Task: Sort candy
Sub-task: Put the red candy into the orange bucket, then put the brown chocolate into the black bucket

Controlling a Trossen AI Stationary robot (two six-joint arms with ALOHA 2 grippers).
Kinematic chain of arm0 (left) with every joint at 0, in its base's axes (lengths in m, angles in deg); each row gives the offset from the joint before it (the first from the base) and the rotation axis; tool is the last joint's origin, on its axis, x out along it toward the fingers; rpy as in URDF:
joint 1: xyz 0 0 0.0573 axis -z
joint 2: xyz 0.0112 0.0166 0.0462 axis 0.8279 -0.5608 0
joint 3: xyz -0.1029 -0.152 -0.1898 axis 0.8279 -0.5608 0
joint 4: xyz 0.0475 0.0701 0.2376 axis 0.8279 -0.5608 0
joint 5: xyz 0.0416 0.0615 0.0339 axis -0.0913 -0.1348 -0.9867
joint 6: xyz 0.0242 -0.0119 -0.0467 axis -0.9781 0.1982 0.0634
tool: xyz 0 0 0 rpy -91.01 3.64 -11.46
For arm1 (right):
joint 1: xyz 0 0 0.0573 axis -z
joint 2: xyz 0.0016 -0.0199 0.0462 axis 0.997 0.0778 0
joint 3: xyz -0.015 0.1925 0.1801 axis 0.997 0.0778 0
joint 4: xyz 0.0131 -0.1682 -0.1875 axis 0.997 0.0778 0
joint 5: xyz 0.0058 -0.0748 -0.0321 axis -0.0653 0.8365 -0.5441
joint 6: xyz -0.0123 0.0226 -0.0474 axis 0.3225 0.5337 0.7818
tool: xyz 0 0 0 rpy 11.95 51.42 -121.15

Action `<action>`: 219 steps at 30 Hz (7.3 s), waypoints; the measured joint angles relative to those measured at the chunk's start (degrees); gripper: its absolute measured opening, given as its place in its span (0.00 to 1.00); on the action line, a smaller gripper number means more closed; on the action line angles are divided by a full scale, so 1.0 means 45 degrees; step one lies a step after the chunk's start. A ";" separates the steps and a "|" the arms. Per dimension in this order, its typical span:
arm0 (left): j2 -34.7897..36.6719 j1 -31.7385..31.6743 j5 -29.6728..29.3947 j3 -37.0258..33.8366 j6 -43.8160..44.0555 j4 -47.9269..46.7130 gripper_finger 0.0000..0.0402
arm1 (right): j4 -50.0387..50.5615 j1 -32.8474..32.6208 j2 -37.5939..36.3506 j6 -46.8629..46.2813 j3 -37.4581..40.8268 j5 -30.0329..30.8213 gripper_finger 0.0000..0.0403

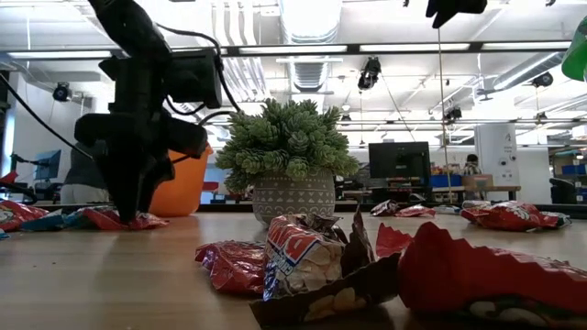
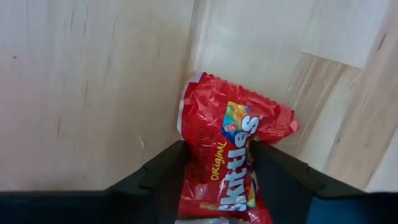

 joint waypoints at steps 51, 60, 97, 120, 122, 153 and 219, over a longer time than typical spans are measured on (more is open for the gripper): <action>0.3307 -0.1942 -0.1153 0.7174 -0.2244 -0.6257 0.00 | -0.2142 0.0001 0.0643 -0.0656 0.0058 0.2069 0.37; 0.3376 -0.3819 -0.1685 0.7941 -0.3878 -0.7839 0.00 | -0.2720 0.0001 0.1770 -0.0209 0.0063 0.2076 0.37; 0.3514 -0.9726 -0.1659 0.8714 -0.4524 -0.7391 0.00 | -0.4294 0.5656 0.2769 0.1463 0.0063 0.2939 0.33; 0.3480 -1.0666 -0.2809 0.8539 -0.4187 -0.7244 0.04 | -0.6408 0.6947 0.2769 0.2049 0.0063 0.2926 0.33; 0.3480 -1.0666 -0.2334 0.8539 -0.4064 -0.7249 0.07 | -0.6415 0.6947 0.2769 0.2170 0.0063 0.2927 0.33; 0.3480 -1.0656 -0.1515 0.8534 -0.4835 -0.7283 0.30 | -0.3654 0.6767 0.2769 0.1793 0.0058 -0.0782 0.34; 0.3480 -1.0652 -0.1518 0.8529 -0.5991 -0.6725 0.30 | -0.2745 -0.3511 0.2693 -1.3446 0.6799 0.0403 0.48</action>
